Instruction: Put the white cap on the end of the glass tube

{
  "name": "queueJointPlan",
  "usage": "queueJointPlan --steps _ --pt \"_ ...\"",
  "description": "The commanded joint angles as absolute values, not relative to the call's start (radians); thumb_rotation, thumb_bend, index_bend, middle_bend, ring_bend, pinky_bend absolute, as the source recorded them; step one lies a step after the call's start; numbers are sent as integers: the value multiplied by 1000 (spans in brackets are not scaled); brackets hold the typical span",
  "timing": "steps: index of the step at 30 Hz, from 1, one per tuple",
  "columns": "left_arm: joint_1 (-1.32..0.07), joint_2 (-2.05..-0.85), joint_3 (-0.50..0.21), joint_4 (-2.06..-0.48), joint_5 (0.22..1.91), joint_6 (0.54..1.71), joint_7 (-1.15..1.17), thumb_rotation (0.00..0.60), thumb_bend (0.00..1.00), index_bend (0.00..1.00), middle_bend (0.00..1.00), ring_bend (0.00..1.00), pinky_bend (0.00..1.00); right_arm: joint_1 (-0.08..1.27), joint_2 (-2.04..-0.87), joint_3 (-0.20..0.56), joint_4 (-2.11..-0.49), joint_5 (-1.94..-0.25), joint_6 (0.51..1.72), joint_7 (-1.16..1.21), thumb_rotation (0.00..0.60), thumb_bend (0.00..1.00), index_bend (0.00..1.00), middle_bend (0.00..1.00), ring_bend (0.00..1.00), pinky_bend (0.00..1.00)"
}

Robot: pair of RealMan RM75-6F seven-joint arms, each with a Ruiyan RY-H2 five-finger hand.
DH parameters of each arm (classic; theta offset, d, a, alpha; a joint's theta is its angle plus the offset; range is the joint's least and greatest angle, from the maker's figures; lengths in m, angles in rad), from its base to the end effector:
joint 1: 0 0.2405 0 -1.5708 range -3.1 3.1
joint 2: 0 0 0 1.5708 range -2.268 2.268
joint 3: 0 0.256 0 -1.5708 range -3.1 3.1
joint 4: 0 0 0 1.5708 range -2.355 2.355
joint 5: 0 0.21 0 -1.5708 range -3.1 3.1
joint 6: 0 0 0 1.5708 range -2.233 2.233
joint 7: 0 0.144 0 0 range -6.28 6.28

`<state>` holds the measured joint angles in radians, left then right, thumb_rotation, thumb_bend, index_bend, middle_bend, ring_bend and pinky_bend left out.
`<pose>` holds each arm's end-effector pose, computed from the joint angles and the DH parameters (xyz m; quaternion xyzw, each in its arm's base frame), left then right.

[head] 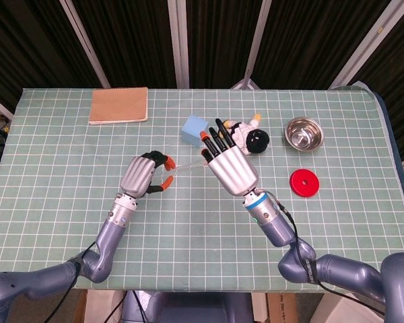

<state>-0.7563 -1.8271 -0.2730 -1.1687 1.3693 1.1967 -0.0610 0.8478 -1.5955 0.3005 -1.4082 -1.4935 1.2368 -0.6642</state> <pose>-0.1057 0.3593 -0.0378 -0.6272 -0.3876 -0.5690 0.3641 -0.0473 -0.3623 0.0323 0.7143 -0.0273 0.4823 0.5063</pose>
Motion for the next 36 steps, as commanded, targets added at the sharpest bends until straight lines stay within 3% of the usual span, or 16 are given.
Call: queueJointPlan --steps 1,36 --pt "-756 -1828 -274 -1172 1369 1200 -59 600 751 518 552 340 424 848 -1595 300 -1410 -1492 1238 -666 600 408 596 236 198 78" --pt "-755 -1848 -282 -1189 1353 1208 -48 600 751 517 550 334 426 852 -1608 289 -1425 -1464 1246 -701 600 407 596 236 198 78"
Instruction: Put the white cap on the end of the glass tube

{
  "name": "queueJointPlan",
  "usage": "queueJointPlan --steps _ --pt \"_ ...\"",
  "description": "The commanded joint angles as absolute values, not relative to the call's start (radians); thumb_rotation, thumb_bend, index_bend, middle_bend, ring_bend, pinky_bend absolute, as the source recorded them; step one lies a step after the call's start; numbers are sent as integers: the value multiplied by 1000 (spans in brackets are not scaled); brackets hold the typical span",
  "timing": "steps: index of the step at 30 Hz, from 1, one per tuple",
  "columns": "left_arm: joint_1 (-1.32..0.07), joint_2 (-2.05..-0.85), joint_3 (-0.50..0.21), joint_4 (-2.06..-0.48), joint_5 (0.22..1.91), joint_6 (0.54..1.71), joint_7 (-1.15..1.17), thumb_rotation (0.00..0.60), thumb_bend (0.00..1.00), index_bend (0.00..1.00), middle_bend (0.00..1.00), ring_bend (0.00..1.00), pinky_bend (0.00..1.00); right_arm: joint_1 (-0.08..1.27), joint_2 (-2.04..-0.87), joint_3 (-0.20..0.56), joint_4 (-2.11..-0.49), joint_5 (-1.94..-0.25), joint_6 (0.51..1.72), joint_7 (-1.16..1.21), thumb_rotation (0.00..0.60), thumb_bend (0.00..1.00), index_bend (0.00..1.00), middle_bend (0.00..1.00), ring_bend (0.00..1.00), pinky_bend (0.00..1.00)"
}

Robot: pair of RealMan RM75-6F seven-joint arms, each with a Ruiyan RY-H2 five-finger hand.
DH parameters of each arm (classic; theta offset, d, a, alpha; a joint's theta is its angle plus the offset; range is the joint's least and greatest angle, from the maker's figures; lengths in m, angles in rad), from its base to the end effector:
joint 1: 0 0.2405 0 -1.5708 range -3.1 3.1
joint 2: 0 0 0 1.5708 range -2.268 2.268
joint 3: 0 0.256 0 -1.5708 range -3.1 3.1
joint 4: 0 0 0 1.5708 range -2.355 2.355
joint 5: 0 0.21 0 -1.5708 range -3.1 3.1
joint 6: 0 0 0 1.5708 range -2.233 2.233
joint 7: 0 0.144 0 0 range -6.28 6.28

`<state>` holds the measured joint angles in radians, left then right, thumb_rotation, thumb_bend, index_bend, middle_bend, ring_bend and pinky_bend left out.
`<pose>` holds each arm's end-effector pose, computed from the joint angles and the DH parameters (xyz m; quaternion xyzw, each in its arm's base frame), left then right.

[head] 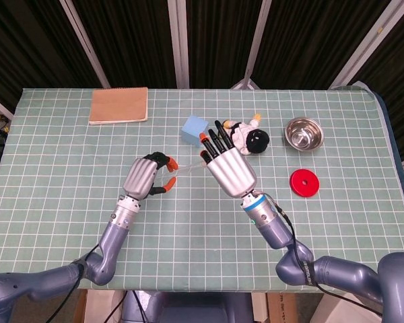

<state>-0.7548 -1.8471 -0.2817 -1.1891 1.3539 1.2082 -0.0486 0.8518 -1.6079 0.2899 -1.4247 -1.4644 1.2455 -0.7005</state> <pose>-0.0988 0.3547 -0.0420 -0.6163 -0.3988 -0.5763 0.3591 -0.0457 -0.3586 0.0273 0.7151 -0.0331 0.4770 0.5098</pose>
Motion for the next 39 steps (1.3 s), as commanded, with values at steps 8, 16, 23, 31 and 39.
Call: queueJointPlan --steps 8,16,23,31,39 --pt "-759 -1856 -287 -1191 1347 1206 -39 600 751 517 550 334 429 851 -1611 287 -1426 -1461 1249 -703 600 408 596 236 198 78" --pt "-758 -1865 -290 -1202 1336 1205 -25 600 751 517 548 334 433 851 -1617 283 -1424 -1463 1254 -703 600 407 596 236 198 78" --pt "-760 -1869 -298 -1215 1323 1201 -9 600 751 517 548 334 433 849 -1619 280 -1426 -1468 1262 -702 600 406 596 236 198 78" --pt "-757 -1861 -300 -1241 1312 1195 6 600 750 517 547 334 434 848 -1618 274 -1424 -1475 1262 -700 600 407 596 236 198 78" --pt "-757 -1853 -304 -1257 1304 1190 19 600 751 516 547 334 435 848 -1632 263 -1423 -1482 1262 -701 600 407 596 236 198 78"
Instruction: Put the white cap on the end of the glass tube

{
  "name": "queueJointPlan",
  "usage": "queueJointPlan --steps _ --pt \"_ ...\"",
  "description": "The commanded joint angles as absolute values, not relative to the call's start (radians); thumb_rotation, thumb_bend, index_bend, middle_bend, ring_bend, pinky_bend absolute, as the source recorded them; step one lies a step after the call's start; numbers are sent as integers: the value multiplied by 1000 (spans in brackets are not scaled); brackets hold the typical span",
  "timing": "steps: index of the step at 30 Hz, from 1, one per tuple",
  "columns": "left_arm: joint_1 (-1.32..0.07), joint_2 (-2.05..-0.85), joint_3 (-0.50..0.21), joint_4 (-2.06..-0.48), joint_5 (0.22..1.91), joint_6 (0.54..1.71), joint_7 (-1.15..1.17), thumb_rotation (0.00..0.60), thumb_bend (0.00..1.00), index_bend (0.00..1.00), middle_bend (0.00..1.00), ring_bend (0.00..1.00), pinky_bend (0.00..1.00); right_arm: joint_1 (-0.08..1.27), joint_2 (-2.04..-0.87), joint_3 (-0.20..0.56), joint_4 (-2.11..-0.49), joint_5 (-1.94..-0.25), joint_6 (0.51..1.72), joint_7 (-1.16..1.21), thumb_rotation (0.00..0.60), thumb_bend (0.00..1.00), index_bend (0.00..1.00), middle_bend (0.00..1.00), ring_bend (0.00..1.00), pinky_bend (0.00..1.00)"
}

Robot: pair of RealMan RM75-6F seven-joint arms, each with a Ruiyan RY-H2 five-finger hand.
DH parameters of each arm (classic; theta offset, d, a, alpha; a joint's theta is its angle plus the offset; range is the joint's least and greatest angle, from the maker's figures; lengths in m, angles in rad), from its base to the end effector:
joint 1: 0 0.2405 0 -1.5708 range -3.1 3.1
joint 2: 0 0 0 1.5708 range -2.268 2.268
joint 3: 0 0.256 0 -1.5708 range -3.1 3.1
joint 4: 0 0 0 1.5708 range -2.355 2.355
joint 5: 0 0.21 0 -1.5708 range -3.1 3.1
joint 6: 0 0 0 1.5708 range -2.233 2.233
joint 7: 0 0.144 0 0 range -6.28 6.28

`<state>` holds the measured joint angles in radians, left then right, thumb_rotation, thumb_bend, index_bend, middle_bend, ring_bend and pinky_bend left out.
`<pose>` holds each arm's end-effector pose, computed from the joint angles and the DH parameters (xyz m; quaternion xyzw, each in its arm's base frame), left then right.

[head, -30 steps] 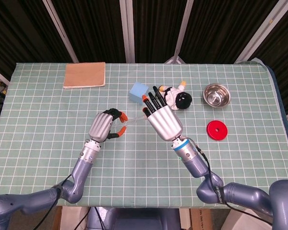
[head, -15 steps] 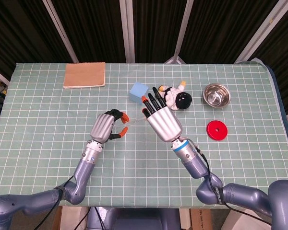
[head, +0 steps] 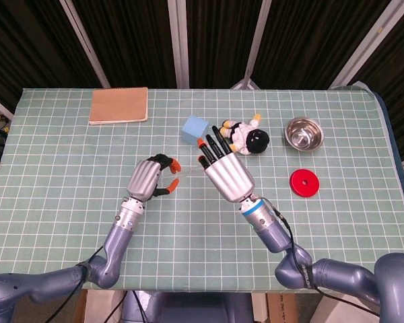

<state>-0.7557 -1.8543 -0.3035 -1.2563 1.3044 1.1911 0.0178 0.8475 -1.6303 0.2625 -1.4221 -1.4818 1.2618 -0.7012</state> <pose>-0.0870 0.3495 -0.0457 -0.6106 -0.4172 -0.5710 0.3565 -0.0465 -0.3497 0.0175 0.7203 -0.0319 0.4797 0.5000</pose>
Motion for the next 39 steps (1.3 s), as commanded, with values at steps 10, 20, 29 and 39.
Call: queueJointPlan --steps 10,20,29,39 --pt "-759 -1850 -304 -1257 1306 1188 18 600 751 517 547 334 434 845 -1623 270 -1434 -1466 1255 -729 600 407 268 156 122 49" --pt "-754 -1839 -298 -1251 1316 1194 13 600 751 517 547 334 435 813 -1594 261 -1507 -1403 1246 -800 600 407 0 17 20 36" --pt "-741 -1810 -268 -1253 1338 1192 14 600 751 517 547 334 435 785 -1564 265 -1527 -1377 1266 -806 600 407 0 3 14 36" --pt "-726 -1765 -190 -1230 1362 1138 70 600 750 517 547 334 434 763 -1516 285 -1550 -1353 1284 -788 600 407 0 2 14 36"
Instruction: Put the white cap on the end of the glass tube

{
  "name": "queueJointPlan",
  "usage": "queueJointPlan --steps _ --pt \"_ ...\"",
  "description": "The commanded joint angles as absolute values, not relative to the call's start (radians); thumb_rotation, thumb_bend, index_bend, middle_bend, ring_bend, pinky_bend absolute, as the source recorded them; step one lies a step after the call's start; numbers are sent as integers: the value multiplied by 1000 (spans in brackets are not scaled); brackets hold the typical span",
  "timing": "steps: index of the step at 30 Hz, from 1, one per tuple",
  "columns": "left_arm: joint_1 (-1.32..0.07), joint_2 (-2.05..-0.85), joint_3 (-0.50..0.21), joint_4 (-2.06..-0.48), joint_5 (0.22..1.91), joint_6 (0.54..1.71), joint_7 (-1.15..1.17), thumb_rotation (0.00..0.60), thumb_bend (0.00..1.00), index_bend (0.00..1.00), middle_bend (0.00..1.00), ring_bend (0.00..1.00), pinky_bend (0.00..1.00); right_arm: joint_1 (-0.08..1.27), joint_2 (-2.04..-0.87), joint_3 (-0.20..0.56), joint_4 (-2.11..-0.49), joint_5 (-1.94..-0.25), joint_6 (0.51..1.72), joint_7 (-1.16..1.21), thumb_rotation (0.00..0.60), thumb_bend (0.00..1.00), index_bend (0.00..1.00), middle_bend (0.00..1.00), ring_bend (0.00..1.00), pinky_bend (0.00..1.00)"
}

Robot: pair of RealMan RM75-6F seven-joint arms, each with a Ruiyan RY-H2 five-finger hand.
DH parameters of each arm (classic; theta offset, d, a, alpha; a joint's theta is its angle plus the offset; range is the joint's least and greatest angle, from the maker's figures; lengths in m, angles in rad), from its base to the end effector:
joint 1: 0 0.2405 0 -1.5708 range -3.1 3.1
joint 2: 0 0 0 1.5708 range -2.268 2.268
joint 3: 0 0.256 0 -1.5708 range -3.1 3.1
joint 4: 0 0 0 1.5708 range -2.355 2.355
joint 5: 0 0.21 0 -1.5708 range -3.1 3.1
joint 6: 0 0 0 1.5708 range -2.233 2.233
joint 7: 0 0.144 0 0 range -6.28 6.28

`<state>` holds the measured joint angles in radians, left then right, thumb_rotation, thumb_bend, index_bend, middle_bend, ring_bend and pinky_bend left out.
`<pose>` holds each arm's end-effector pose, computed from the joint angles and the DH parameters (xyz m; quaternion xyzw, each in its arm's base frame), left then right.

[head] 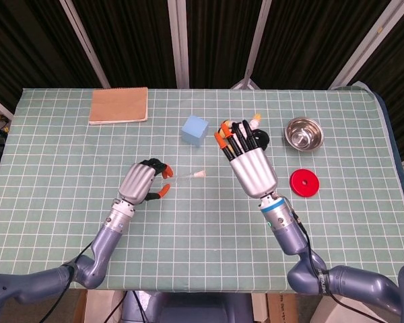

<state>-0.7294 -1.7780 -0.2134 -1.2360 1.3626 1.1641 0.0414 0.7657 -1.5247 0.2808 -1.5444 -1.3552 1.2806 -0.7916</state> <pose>-0.1188 0.3449 -0.0413 -0.6705 -0.3714 -0.5216 0.3748 -0.0793 -0.3521 0.0510 0.7031 -0.0767 0.4335 0.5585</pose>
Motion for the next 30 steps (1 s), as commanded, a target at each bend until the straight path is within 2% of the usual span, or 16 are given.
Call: queueJointPlan --steps 1,9,15,23,26,30 --pt "-725 -1763 -184 -1230 1362 1132 78 600 751 517 547 334 434 762 -1514 286 -1553 -1353 1285 -786 600 407 0 3 14 36" --pt "-731 -1761 -139 -1216 1316 1033 208 600 751 518 548 334 435 755 -1504 288 -1578 -1347 1295 -780 600 407 0 1 14 36" --pt "-738 -1766 -131 -1211 1297 997 249 600 751 518 545 334 433 747 -1504 281 -1585 -1345 1302 -779 600 407 0 0 14 36" --pt "-745 -1755 -127 -1223 1253 949 328 600 738 502 491 275 340 737 -1504 268 -1581 -1347 1306 -778 600 407 0 0 14 36" --pt "-741 -1754 -138 -1235 1241 963 340 600 729 447 441 239 296 736 -1505 265 -1581 -1350 1308 -776 600 407 0 0 14 36" --pt "-732 -1752 -156 -1254 1231 989 335 600 688 294 310 154 189 733 -1505 261 -1584 -1352 1309 -778 600 407 0 0 13 27"
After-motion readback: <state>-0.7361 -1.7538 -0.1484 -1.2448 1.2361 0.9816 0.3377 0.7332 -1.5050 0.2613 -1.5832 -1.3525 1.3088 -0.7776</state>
